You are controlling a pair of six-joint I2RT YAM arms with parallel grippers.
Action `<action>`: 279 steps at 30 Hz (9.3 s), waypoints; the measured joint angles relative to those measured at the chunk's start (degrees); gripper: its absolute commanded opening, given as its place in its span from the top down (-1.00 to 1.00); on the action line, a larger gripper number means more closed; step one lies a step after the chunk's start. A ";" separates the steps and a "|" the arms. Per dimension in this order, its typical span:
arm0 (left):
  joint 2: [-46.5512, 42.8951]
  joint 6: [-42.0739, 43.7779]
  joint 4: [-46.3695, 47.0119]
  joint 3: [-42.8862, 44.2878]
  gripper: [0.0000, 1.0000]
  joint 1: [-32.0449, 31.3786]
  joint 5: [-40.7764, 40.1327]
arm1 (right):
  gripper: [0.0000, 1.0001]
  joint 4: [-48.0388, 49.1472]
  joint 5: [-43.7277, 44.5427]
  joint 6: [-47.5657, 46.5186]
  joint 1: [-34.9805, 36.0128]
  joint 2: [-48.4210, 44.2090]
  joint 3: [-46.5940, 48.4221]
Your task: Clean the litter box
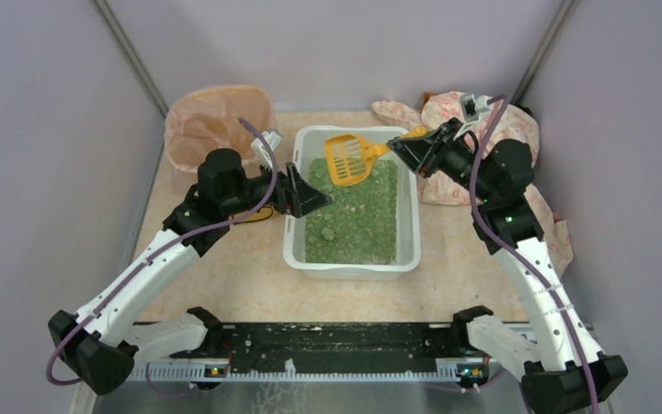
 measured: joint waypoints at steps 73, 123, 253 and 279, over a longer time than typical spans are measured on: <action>-18.32 10.05 3.23 -15.23 -0.98 -0.07 -13.14 | 1.00 7.85 44.57 -1.46 16.02 47.58 10.75; -18.62 5.51 4.46 -15.26 -0.97 -0.07 -13.27 | 1.00 35.23 5.42 24.87 -3.87 27.85 -24.52; -33.59 6.67 -16.09 -9.20 -0.97 -0.07 -34.25 | 1.00 -9.25 28.26 -24.72 32.98 57.44 51.95; -28.76 5.29 -6.43 -18.45 -0.97 -0.07 -28.24 | 1.00 -17.38 18.62 -2.67 -0.87 13.62 7.48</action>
